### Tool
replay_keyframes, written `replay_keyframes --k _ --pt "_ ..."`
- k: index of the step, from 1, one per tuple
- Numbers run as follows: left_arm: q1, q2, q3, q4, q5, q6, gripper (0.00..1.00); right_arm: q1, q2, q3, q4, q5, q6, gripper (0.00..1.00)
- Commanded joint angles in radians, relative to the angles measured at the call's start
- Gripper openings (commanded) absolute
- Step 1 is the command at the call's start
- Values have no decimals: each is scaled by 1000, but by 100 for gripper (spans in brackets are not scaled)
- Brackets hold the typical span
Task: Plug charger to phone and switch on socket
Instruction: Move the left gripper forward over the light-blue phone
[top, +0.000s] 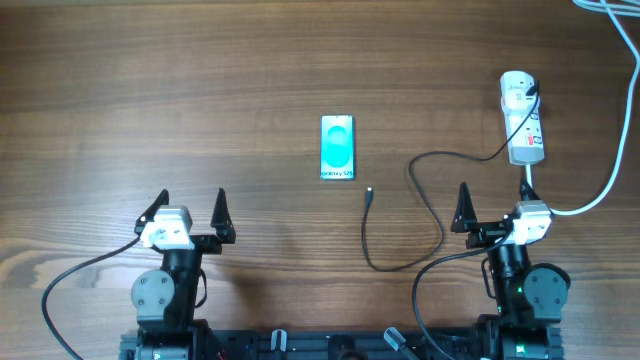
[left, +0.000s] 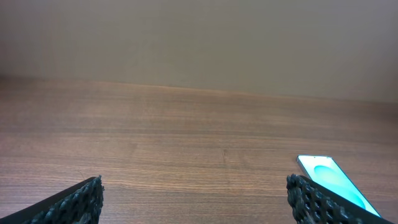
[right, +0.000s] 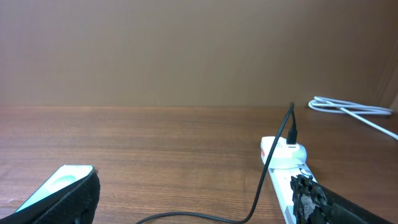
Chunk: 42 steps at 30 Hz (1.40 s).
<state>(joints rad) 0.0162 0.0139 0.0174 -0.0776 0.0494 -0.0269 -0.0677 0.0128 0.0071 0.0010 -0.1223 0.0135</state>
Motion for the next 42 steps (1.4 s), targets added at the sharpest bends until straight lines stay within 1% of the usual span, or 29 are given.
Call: replay_keyframes --k 1,8,9,10,12,14,17,19,23,24,26,29,31,32,34,36,38,42 --pt "8 -7 -11 3 -18 20 100 4 -5 -2 5 11 -10 100" --pt "8 -7 -11 3 -18 19 100 4 -5 -2 5 11 -10 100" --pt "8 -7 -11 4 7 16 100 4 -5 -2 5 11 -11 100" --pt "7 -7 -11 12 71 -25 100 4 -5 -2 5 11 -11 100" --pt "7 -7 -11 20 147 -89 100 4 -5 -2 5 11 -11 100" --pt "7 -7 -11 49 183 -94 100 4 -5 -2 5 11 -11 100" --pt "7 -7 -11 150 356 -95 100 4 -5 -2 5 11 -10 100" --pt "7 -7 -11 225 423 -95 100 4 -5 -2 5 11 -11 100" --pt "7 -7 -11 246 434 -99 100 4 -5 -2 5 11 -10 100" --pt "7 -7 -11 247 444 -120 100 4 -5 -2 5 11 -10 100" --pt "7 -7 -11 238 486 -120 100 4 -5 -2 5 11 -10 100" --pt "7 -7 -11 237 508 -121 100 4 -5 -2 5 11 -11 100" --pt "8 -7 -11 302 507 -184 100 4 -5 -2 5 11 -11 100" --pt "8 -7 -11 393 507 -242 100 4 -5 -2 5 11 -10 100" --pt "8 -7 -1 507 496 -301 100 4 -5 -2 5 11 -11 100" --pt "8 -5 70 496 483 -303 100 4 -5 -2 5 11 -11 100" --pt "8 15 142 449 476 -303 100 4 -5 -2 5 11 -11 100" --pt "8 145 337 319 478 -303 100 4 -5 -2 5 11 -11 100"
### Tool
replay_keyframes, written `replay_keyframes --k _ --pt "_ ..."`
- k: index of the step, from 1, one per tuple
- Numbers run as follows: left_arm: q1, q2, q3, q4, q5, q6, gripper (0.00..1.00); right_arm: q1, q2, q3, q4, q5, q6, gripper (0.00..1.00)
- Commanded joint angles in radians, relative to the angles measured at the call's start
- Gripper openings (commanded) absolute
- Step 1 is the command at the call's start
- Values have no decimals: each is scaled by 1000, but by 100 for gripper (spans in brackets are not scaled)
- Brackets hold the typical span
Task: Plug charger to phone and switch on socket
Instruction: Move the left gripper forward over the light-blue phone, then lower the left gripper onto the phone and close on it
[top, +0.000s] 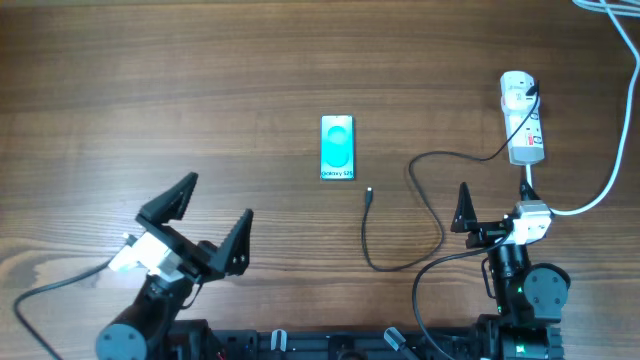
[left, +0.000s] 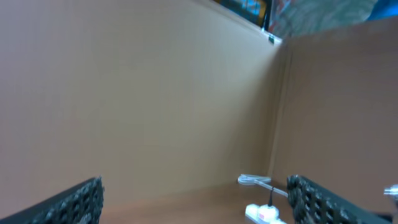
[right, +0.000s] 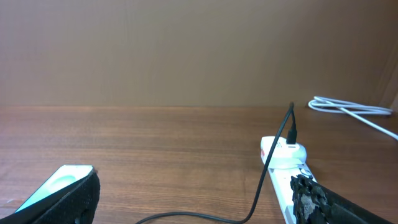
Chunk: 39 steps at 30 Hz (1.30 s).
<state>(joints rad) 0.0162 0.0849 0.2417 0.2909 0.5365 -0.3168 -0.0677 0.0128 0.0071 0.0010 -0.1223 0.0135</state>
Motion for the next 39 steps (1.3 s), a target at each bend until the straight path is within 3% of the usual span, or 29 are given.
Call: replay_keyframes --k 1,5,10,13,16,20,21,23,27,29,34,39 --pt "8 137 196 -111 -10 -14 100 4 -5 -2 5 11 -11 99" --pt "8 356 464 -340 58 -13 100 4 -5 -2 5 11 -11 100" --pt "7 636 789 -801 80 53 100 4 -5 -2 5 11 -11 100" --pt "5 751 874 -940 80 55 100 4 -5 -2 5 11 -11 100" --pt "-46 830 906 -967 73 55 100 4 -5 -2 5 11 -11 99" --pt "-246 1018 1110 -1170 -180 109 100 4 -5 -2 5 11 -11 100" --pt "-302 1106 1214 -1293 -282 110 100 4 -5 -2 5 11 -11 100" --pt "-377 1283 1394 -1481 -320 139 100 4 -5 -2 5 11 -11 100" --pt "-451 1435 1449 -1481 -76 89 100 4 -5 -2 5 11 -10 100" --pt "-467 1467 1449 -1471 -77 86 100 4 -5 -2 5 11 -11 100" --pt "-491 1488 1461 -1555 -340 -142 99 4 -5 -2 5 11 -11 100" --pt "-539 1747 1754 -1820 -507 -168 99 4 -5 -2 5 11 -11 100"
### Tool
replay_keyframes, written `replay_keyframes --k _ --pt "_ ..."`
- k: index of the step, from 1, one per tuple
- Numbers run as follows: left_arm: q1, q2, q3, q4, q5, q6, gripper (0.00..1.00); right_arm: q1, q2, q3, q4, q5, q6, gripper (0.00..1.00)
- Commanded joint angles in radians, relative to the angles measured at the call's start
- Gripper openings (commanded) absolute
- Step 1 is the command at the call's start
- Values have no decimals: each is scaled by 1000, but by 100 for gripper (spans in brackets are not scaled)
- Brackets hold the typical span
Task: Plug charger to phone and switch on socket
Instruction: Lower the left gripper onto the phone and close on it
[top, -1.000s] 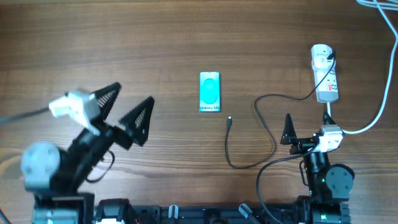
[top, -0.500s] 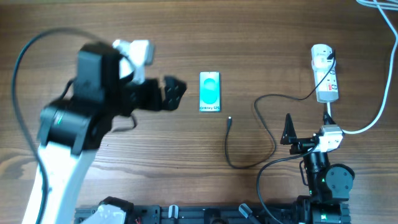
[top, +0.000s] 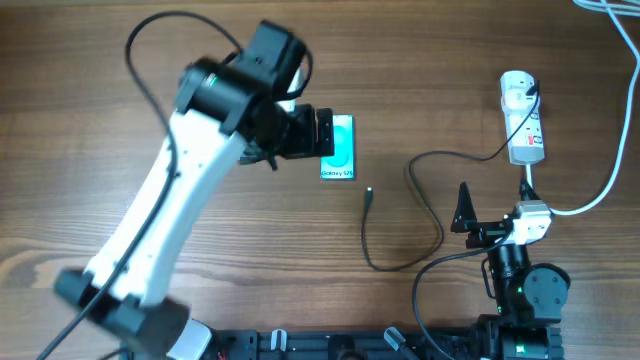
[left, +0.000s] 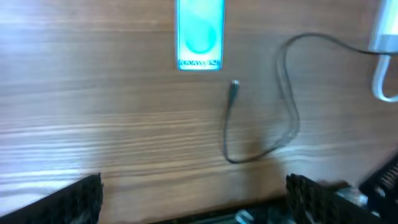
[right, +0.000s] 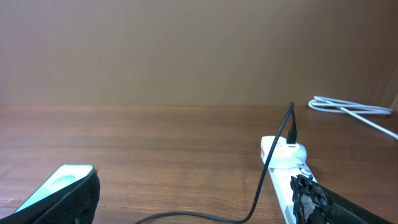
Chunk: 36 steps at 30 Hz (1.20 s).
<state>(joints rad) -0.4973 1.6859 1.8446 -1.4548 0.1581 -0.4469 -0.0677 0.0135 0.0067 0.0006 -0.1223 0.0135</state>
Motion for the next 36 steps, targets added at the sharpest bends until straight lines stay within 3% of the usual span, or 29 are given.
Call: replay_keyframes --k 1,5,14,18,22,29,36 --pt "-37 223 223 -95 -179 -76 99 4 -6 -2 5 11 -11 100" --pt "-44 357 240 56 -199 -172 100 4 -6 -2 5 11 -11 100" --pt "-56 483 235 159 -170 -163 100 4 -6 -2 5 11 -11 100" --pt "-56 587 235 199 -97 -79 100 4 -6 -2 5 11 -11 100" --pt "-57 672 235 234 -87 -81 100 4 -6 -2 5 11 -11 100" --pt "-75 714 235 277 -116 -80 100 4 -6 -2 5 11 -11 100" --pt "-75 740 234 269 -156 -5 100 4 -6 -2 5 11 -10 100"
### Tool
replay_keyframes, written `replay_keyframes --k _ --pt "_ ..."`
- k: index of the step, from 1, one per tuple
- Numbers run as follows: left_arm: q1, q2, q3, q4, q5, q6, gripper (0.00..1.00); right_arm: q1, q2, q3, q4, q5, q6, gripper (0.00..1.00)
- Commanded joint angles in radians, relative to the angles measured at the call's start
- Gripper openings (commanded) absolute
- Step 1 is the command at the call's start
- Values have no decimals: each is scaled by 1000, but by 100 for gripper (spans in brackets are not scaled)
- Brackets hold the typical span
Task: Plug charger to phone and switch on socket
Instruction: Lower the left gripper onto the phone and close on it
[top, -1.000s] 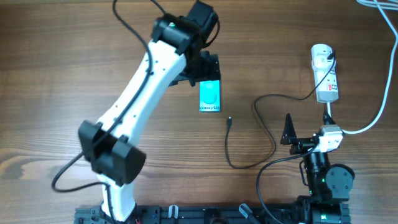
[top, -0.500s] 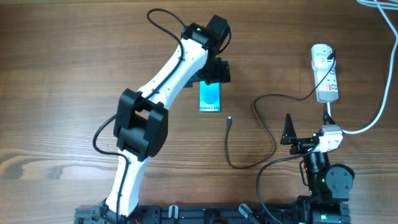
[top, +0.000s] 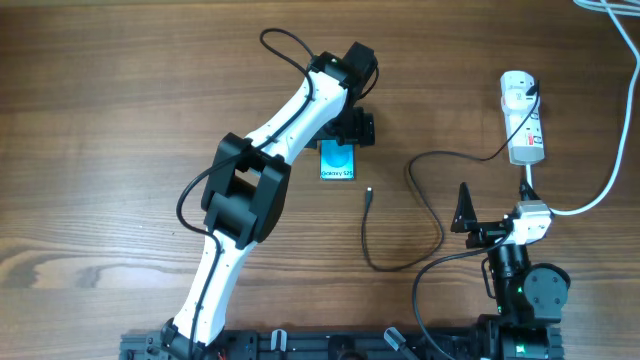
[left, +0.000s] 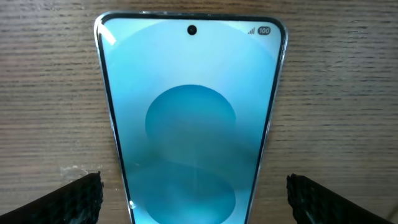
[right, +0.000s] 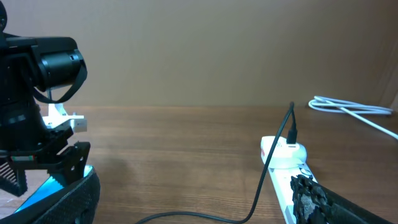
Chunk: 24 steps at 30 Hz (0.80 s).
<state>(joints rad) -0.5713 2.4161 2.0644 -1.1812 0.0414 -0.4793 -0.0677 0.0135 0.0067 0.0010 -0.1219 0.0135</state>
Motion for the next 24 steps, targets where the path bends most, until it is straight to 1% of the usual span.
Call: replay_keyframes --k 1,13,16,18,21,22,24 --pt "-1 11 14 -5 -39 27 100 4 -6 -2 5 10 -11 99" --pt "-1 22 14 15 -40 27 100 4 -6 -2 5 10 -11 100" --pt "-1 24 14 13 -101 26 100 4 -6 -2 5 10 -11 100" --pt "-1 33 14 9 -114 26 100 4 -6 -2 5 10 -11 100" --pt "-1 63 14 11 -106 16 100 4 -6 -2 5 10 -10 100" --pt "-2 75 14 12 -93 -2 100 4 -6 -2 5 10 -11 100" --pt "-2 75 14 24 -51 -1 100 4 -6 -2 5 10 -10 100"
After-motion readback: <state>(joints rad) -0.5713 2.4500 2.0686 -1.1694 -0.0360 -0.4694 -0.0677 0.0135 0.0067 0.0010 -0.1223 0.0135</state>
